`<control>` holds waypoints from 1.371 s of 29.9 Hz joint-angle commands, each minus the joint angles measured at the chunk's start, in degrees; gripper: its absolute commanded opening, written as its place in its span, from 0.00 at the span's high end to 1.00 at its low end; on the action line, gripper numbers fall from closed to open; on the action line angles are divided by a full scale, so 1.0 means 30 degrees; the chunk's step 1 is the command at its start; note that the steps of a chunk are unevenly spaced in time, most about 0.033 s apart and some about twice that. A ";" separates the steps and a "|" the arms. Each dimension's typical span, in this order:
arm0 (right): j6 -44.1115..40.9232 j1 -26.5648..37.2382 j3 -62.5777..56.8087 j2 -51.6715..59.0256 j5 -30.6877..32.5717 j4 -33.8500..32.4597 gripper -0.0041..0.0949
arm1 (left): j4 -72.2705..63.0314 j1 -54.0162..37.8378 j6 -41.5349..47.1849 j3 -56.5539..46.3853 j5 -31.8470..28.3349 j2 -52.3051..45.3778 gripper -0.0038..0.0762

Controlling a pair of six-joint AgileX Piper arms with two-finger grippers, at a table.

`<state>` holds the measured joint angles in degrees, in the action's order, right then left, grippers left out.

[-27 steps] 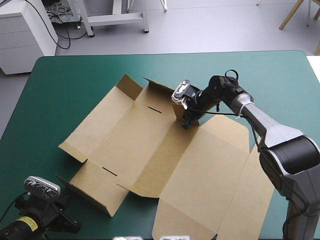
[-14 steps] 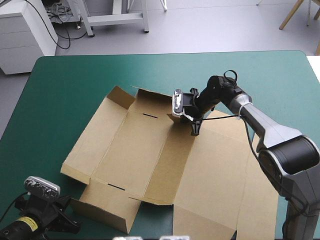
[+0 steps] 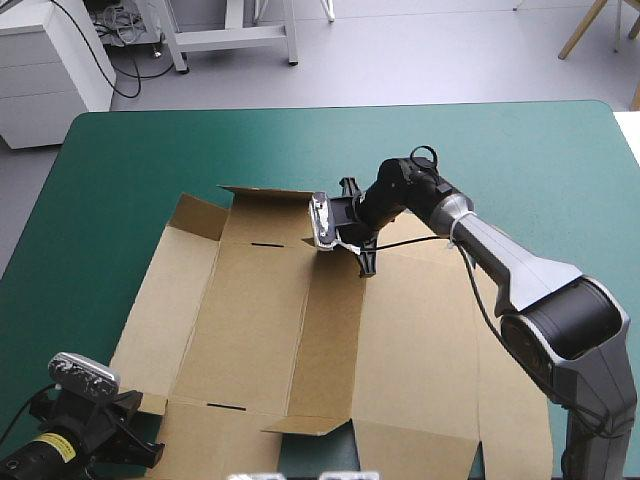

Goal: Fold the box

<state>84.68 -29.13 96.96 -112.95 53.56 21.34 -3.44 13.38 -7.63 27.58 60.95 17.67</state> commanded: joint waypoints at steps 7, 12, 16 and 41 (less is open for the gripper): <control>0.0180 -0.0110 0.2332 0.0760 -0.0290 0.0786 0.98 | -0.0063 -0.0004 0.0012 0.0399 -0.0954 0.0299 0.96; 0.0028 -0.0154 0.2332 0.0760 0.1903 0.1079 0.98 | -0.0063 -0.0004 0.0012 0.0399 -0.0954 0.0299 0.96; -0.0282 -0.0154 0.2332 0.0760 0.3005 0.1314 0.98 | -0.0063 -0.0004 0.0012 0.0399 -0.0954 0.0299 0.96; -0.5193 -0.0154 0.2332 0.0760 0.2258 0.0129 0.46 | 0.0014 -0.0004 0.0157 0.0360 -0.0917 0.0299 0.96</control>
<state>70.58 -29.72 102.29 -113.90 61.13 21.49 -3.08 13.38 -7.63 27.57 61.12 17.67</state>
